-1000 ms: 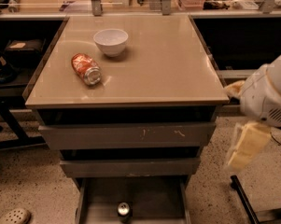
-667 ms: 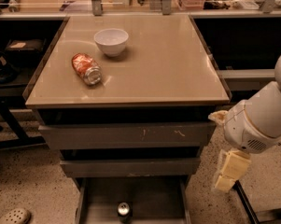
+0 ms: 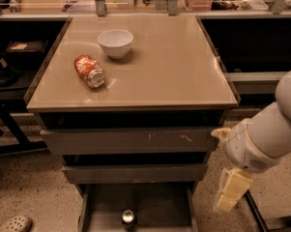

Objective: Pick green can from bottom drawer and place on counter

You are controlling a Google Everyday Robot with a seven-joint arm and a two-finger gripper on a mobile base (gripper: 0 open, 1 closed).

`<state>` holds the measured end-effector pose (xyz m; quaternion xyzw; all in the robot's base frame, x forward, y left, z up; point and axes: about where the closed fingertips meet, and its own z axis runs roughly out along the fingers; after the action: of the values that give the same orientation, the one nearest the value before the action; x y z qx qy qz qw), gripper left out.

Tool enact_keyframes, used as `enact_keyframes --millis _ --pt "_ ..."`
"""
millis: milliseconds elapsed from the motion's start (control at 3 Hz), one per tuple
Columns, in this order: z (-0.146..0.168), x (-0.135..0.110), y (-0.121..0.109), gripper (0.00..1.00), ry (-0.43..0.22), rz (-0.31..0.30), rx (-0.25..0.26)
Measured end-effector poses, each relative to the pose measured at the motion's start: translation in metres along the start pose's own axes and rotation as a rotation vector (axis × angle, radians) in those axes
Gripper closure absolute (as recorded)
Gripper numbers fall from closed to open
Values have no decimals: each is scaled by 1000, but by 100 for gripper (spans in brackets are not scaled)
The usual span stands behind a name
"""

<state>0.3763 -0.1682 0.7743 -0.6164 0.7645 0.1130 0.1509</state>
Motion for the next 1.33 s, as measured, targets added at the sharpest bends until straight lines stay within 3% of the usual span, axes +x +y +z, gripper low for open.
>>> enact_keyframes --millis 667,1000,1333 --pt "154 29 44 0 -72 61 -139" --pt "203 46 52 0 -101 126 -178" --pt "211 47 52 0 -108 133 -184"
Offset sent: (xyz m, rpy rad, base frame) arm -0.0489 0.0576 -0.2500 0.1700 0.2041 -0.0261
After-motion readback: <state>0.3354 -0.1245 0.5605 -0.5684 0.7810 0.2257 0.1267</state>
